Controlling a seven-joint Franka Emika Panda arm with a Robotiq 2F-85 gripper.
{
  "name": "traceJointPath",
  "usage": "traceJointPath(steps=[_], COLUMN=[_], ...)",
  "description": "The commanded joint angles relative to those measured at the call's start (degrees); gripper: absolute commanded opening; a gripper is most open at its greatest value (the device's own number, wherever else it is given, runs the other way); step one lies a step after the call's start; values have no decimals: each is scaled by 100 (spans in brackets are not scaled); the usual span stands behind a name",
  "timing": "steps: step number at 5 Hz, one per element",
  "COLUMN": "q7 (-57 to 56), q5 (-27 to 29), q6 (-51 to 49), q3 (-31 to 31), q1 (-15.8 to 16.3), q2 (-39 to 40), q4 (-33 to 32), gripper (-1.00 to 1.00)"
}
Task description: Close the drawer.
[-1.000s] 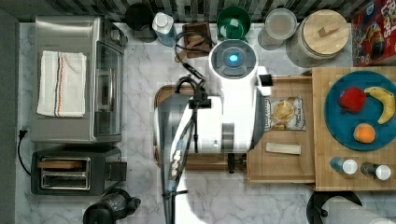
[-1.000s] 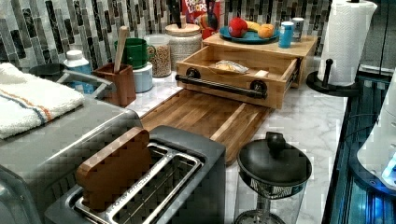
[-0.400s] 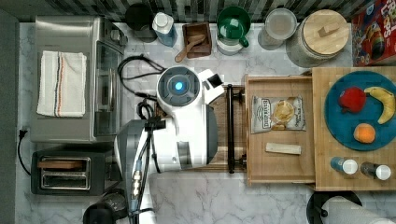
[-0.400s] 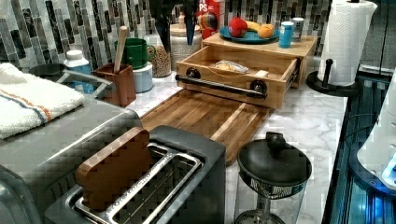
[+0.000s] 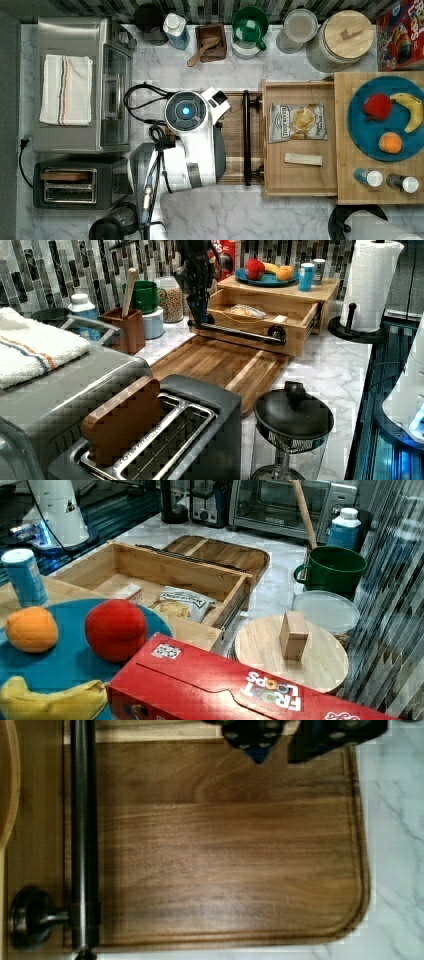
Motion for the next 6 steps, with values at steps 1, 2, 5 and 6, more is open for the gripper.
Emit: traceJointPath(steps=[1, 2, 5, 6], q7=[-562, -951, -2052, -2411], q5=[-819, -917, -1033, -996], q6=[748, 1006, 1228, 1226], q3=[-343, -486, -856, -975], q1=[-249, -390, -907, -1087], q2=[605, 655, 764, 761], q4=[-73, -127, -22, 53], gripper=[-100, -100, -100, -100])
